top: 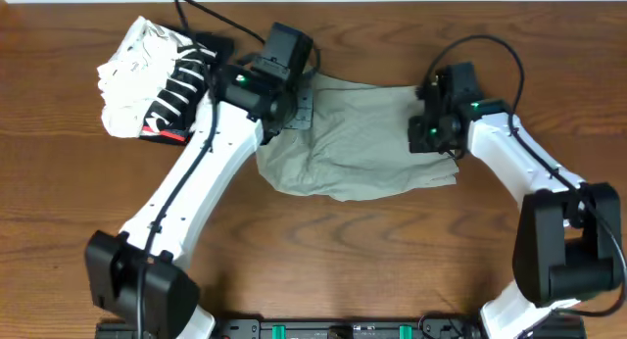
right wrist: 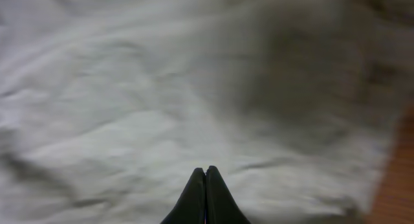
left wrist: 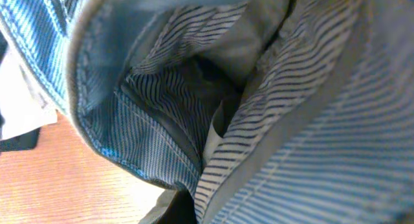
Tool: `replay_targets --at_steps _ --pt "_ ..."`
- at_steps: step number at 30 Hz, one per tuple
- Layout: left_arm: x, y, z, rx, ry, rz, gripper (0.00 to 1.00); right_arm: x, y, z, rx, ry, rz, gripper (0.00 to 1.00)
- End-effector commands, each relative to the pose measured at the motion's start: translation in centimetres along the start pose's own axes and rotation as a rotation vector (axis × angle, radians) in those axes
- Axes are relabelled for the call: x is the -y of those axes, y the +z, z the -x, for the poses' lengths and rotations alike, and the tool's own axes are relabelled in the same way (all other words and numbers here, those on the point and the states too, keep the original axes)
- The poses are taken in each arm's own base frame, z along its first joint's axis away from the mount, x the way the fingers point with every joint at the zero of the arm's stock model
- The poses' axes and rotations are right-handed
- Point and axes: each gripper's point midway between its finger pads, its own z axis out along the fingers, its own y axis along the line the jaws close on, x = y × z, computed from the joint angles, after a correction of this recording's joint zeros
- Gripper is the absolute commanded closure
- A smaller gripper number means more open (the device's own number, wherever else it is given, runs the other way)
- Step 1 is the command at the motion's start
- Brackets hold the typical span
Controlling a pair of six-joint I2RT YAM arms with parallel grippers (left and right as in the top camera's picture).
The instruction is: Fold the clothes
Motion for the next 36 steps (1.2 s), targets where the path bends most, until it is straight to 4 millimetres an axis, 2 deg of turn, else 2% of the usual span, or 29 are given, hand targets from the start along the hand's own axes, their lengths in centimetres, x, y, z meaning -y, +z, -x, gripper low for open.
replay_targets --at_steps 1,8,14,18,25,36 --pt "0.8 -0.1 0.7 0.018 0.009 -0.004 0.94 2.7 1.3 -1.1 -0.044 0.015 -0.07 0.99" --pt "1.9 -0.1 0.3 0.023 0.015 0.011 0.94 4.6 3.6 -2.7 -0.117 0.06 -0.085 0.99" --pt "3.6 -0.1 -0.2 0.036 0.046 0.036 0.94 4.4 5.0 -3.7 -0.161 0.065 -0.066 0.99" --pt "4.4 1.0 -0.5 0.021 0.028 0.037 0.95 4.2 5.1 -3.8 -0.166 0.066 -0.051 0.99" --pt "5.5 3.2 -0.3 0.018 -0.035 0.031 0.94 3.0 5.1 -4.2 -0.181 0.065 -0.001 0.99" --pt "10.3 2.8 -0.1 0.088 0.015 -0.054 0.94 0.3 5.8 -4.9 -0.189 0.017 0.013 0.99"
